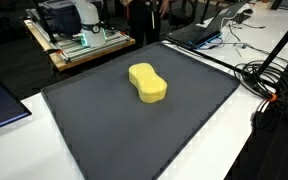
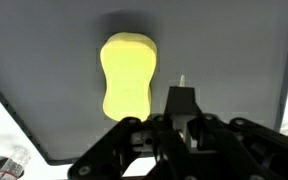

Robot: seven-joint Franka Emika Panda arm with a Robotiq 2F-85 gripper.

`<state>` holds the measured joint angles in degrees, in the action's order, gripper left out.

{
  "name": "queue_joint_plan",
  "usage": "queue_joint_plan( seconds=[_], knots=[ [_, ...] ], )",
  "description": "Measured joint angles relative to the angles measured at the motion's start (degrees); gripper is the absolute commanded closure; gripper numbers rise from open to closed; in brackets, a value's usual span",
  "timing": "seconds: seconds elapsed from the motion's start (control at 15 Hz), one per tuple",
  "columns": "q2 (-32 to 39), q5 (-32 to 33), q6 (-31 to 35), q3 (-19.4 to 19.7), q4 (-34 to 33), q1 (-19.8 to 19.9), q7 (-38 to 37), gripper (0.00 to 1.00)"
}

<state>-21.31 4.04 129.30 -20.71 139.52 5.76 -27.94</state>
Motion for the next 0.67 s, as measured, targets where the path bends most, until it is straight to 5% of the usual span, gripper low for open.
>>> queue_joint_plan(
  seconds=[0.33, 0.67],
  knots=[
    [15.23, 12.05, -6.89, 1.45, -15.31, -0.04, -9.86, 0.96],
    [28.91, 14.41, -17.64, 8.13, -32.04, -4.29, -13.6, 0.96]
  ],
)
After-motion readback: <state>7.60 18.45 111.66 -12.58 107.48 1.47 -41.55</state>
